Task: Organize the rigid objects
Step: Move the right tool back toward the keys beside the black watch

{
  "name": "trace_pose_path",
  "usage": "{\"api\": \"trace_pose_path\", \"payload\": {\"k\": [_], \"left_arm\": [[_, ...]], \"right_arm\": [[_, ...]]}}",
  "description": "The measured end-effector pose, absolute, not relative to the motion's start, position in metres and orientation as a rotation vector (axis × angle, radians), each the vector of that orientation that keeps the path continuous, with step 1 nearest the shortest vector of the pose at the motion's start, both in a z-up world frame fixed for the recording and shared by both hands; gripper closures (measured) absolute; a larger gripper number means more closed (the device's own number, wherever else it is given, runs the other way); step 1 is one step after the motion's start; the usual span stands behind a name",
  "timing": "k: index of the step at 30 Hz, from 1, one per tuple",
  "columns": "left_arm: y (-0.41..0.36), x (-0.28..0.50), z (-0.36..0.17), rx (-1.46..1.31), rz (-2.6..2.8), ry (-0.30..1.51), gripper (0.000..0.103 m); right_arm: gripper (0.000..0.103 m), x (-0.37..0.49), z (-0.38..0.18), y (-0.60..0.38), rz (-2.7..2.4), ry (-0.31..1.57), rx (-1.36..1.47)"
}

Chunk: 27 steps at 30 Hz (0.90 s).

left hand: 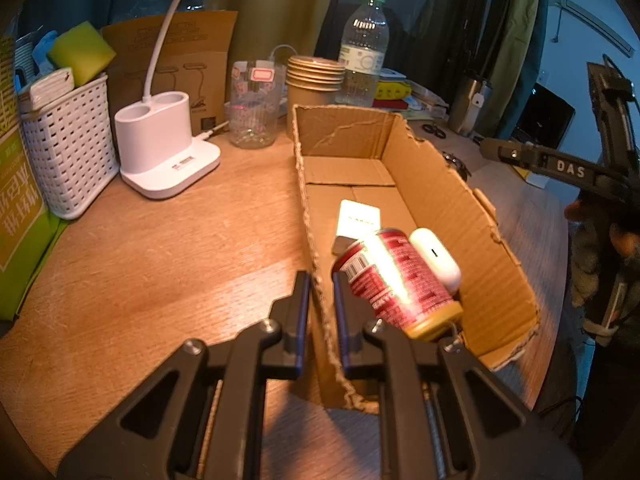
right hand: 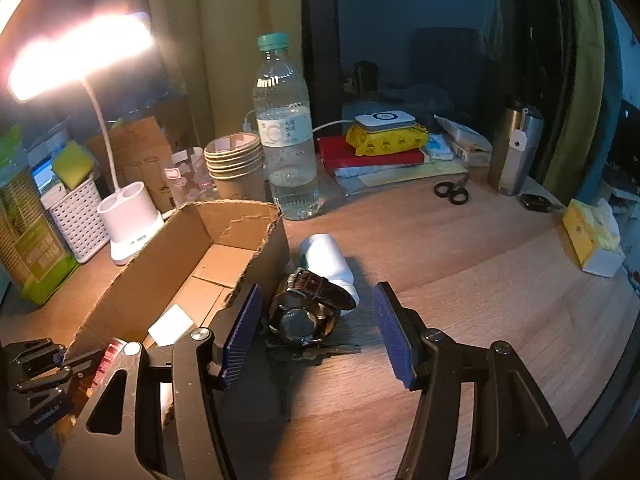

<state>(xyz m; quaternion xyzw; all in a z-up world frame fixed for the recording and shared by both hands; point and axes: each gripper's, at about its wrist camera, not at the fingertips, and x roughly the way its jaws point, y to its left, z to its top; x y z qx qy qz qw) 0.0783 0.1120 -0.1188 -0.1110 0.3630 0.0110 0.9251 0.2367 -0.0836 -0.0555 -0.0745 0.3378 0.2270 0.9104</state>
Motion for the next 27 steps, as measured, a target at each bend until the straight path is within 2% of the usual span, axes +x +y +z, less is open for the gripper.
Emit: {"api": "trace_pose_path", "payload": {"k": [14,27], "left_arm": [[0.112,0.078,-0.119,-0.228,0.023,0.745,0.09],[0.112,0.078,-0.119,-0.228,0.022,0.744,0.09]], "right_arm": [[0.042,0.251,-0.089,-0.082,0.468,0.792,-0.125],[0.041,0.247,-0.116,-0.068,0.508,0.856,-0.22]]}}
